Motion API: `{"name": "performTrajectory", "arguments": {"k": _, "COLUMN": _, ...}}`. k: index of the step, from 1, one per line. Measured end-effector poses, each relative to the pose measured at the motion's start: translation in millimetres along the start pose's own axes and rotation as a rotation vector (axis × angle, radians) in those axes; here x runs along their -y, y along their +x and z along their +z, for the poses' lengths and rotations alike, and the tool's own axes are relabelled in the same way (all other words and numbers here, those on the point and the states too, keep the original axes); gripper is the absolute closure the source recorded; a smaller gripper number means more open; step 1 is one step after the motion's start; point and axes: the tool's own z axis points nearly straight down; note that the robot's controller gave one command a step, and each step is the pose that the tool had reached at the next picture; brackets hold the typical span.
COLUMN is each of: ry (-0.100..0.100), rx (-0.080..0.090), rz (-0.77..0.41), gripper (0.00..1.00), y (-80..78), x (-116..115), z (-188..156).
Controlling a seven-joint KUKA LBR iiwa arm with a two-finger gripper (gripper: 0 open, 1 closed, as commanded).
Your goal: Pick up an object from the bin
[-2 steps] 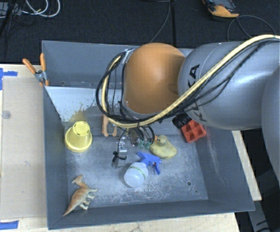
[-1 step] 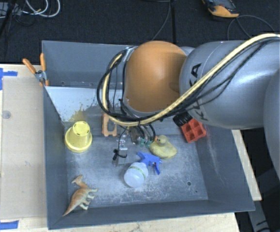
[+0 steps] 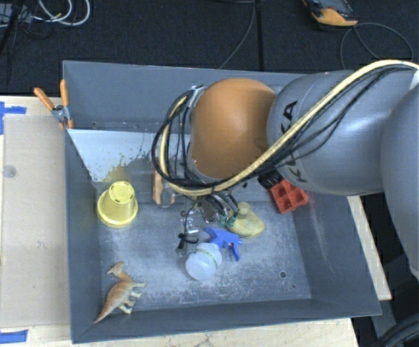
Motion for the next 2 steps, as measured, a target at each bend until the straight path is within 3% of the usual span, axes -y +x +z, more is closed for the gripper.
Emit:
{"name": "performTrajectory", "arguments": {"k": 1, "ry": 0.0, "rx": -0.001, "rz": -0.197, "gripper": 0.0, "y": 6.3, "x": 43, "z": 34}}
{"name": "performTrajectory", "arguments": {"k": 2, "ry": 0.0, "rx": -0.003, "rz": -0.32, "gripper": 0.0, "y": 7.6, "x": 56, "z": 46}}
